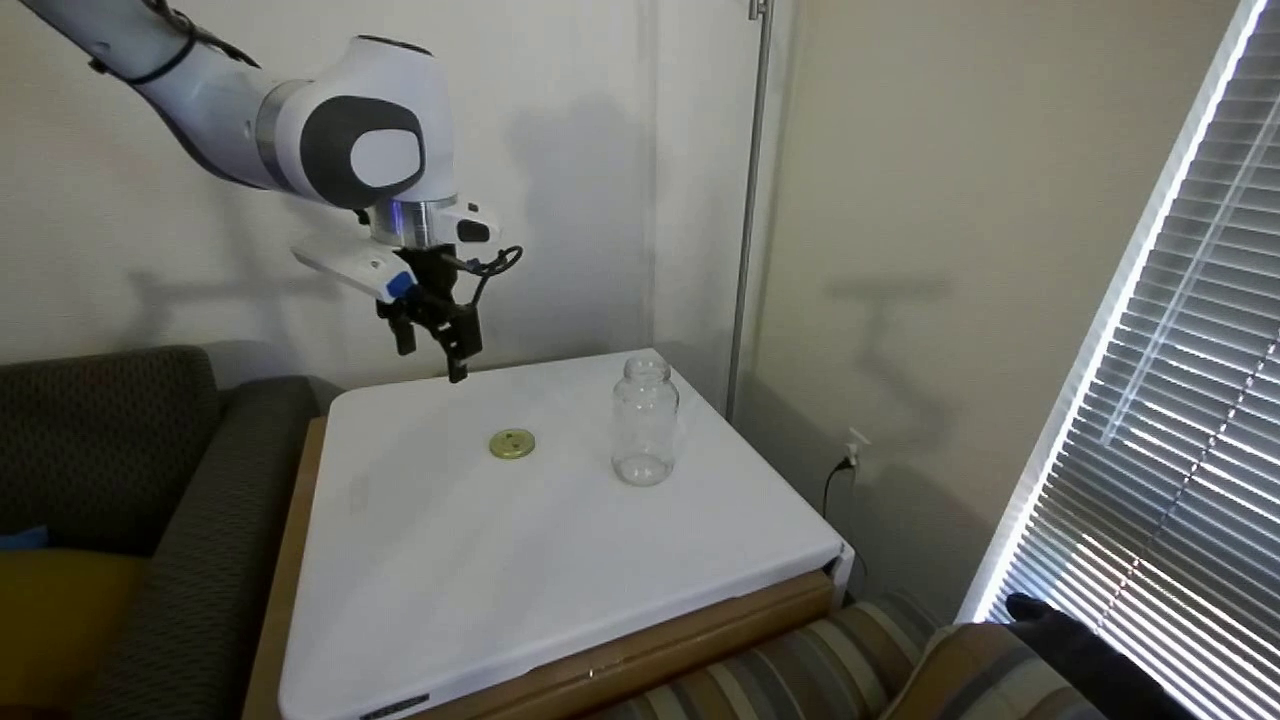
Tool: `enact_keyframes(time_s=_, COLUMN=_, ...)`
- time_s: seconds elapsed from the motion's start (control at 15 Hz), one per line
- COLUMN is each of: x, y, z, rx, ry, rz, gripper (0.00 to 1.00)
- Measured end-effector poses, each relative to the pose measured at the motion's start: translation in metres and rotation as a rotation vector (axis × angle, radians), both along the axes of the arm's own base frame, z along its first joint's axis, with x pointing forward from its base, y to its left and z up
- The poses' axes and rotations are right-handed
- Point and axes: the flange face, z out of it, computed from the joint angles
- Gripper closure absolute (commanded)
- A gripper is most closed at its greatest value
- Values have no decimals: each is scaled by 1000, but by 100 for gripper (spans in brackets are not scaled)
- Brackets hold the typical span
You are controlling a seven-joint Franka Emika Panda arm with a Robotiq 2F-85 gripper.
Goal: Put the lid on top of the glass jar
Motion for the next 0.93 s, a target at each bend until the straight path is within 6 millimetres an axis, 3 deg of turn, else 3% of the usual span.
enact_keyframes(time_s=0.27, x=-8, y=20, z=-11, rx=-37, ry=65, rz=8, gripper=0)
enact_keyframes(time_s=0.53, x=-4, y=48, z=-52, rx=-87, ry=152, rz=45, gripper=0)
enact_keyframes(time_s=0.67, x=7, y=48, z=-74, rx=-109, ry=176, rz=41, gripper=0)
enact_keyframes(time_s=0.93, x=35, y=25, z=-101, rx=-144, ry=178, rz=6, gripper=0)
